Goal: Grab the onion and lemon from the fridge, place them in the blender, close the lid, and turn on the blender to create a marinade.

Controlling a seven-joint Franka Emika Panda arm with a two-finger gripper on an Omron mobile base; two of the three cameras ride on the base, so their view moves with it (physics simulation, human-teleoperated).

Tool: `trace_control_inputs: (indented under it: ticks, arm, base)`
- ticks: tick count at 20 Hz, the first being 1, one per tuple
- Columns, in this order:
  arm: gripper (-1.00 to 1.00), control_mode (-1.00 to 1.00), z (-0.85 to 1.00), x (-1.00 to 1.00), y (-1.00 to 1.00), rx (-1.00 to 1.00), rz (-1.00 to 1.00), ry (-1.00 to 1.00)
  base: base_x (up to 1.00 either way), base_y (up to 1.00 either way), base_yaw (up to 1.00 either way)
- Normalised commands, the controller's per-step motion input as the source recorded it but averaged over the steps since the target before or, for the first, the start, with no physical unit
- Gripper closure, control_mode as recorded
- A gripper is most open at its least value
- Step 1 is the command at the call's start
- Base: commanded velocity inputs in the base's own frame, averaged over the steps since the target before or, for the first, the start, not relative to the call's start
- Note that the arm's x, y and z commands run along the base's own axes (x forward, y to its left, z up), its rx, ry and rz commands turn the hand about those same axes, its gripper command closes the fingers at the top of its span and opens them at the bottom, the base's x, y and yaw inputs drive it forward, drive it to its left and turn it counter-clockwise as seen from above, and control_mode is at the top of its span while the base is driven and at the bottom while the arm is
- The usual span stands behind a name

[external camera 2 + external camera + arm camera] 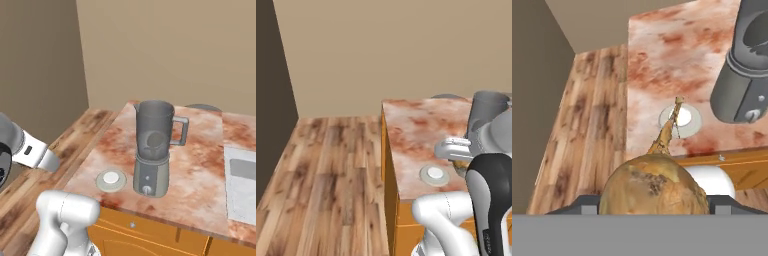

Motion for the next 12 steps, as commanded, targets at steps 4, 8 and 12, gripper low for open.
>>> trace_control_inputs:
  ticks: [4, 8, 12]
  arm:
    - [1.0, 1.0, 0.0, 0.0, 0.0, 0.0, 0.0, 0.0]
    - [1.0, 1.0, 0.0, 0.0, 0.0, 0.0, 0.0, 0.0]
    - [1.0, 1.0, 0.0, 0.0, 0.0, 0.0, 0.0, 0.0]
  base:
    - [0.09, 0.53, -0.29]
    - [0.36, 0.01, -0.17]
    - [0.35, 0.0, -0.12]
